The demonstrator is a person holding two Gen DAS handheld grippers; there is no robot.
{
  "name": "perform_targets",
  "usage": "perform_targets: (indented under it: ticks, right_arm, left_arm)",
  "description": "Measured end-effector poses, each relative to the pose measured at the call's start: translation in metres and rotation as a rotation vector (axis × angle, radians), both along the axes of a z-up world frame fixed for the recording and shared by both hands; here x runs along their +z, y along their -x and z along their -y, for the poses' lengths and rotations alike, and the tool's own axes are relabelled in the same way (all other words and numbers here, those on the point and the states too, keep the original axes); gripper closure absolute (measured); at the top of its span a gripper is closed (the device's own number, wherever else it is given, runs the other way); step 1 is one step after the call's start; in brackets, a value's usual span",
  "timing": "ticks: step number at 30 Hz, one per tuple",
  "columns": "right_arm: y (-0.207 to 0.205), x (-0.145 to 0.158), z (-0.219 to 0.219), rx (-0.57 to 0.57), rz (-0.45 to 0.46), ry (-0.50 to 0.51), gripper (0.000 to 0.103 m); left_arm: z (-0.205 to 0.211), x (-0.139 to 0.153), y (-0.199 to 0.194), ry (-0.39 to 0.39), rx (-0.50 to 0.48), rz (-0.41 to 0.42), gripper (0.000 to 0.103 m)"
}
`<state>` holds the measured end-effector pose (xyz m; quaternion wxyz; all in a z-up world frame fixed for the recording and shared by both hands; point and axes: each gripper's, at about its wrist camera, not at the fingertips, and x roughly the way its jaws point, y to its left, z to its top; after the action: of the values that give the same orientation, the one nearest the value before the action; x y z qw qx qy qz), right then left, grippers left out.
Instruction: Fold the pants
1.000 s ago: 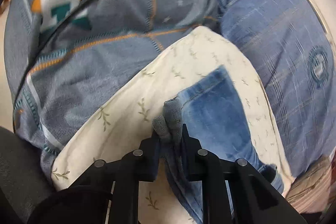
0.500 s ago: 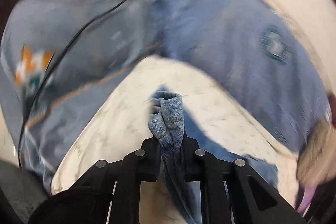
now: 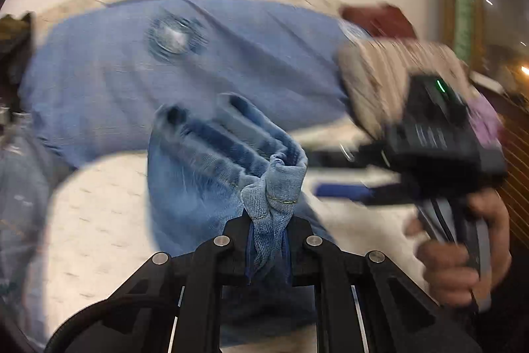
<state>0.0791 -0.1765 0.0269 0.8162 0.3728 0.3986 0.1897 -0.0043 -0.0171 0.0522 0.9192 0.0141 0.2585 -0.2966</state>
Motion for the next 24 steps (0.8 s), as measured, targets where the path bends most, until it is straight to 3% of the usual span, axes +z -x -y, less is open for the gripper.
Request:
perform_targets:
  ticks: [3,5,7,9,13,15,18,20,22,24]
  right_arm:
    - [0.002,-0.020,0.018,-0.027,-0.020,-0.068,0.029]
    - [-0.001,-0.028,0.023,-0.024,-0.048,-0.031,0.029]
    - [0.000,-0.028,0.031,-0.082,-0.064,0.027,0.029]
    - [0.001,-0.017,0.033,-0.089,-0.021,0.036,0.029]
    - [-0.027,0.004,0.010,0.009,0.026,0.165,0.032]
    - [-0.042,0.006,-0.011,0.086,0.017,0.230,0.040]
    - [-0.060,-0.012,-0.037,0.165,-0.022,0.297,0.062]
    - [-0.065,-0.024,-0.043,0.163,-0.065,0.335,0.101]
    - [-0.061,-0.024,-0.037,0.139,-0.084,0.345,0.101]
    - [-0.045,0.002,-0.026,0.106,-0.022,0.291,0.101]
  left_arm:
    - [0.023,-0.053,-0.008,-0.066,-0.043,-0.085,0.092]
    - [0.027,-0.069,-0.005,-0.086,-0.032,-0.094,0.092]
    - [0.030,-0.065,0.006,-0.108,-0.026,-0.035,0.092]
    - [0.033,-0.062,0.011,-0.111,-0.026,-0.017,0.091]
    - [0.033,-0.064,0.017,-0.113,-0.023,-0.034,0.091]
    - [0.039,-0.062,0.015,-0.129,-0.025,-0.024,0.091]
    - [0.048,-0.058,0.016,-0.153,-0.023,-0.012,0.091]
    - [0.052,-0.056,0.014,-0.170,-0.022,-0.006,0.091]
    - [0.053,-0.052,0.016,-0.153,-0.043,-0.014,0.091]
    - [0.050,-0.045,0.024,-0.116,-0.078,0.004,0.089]
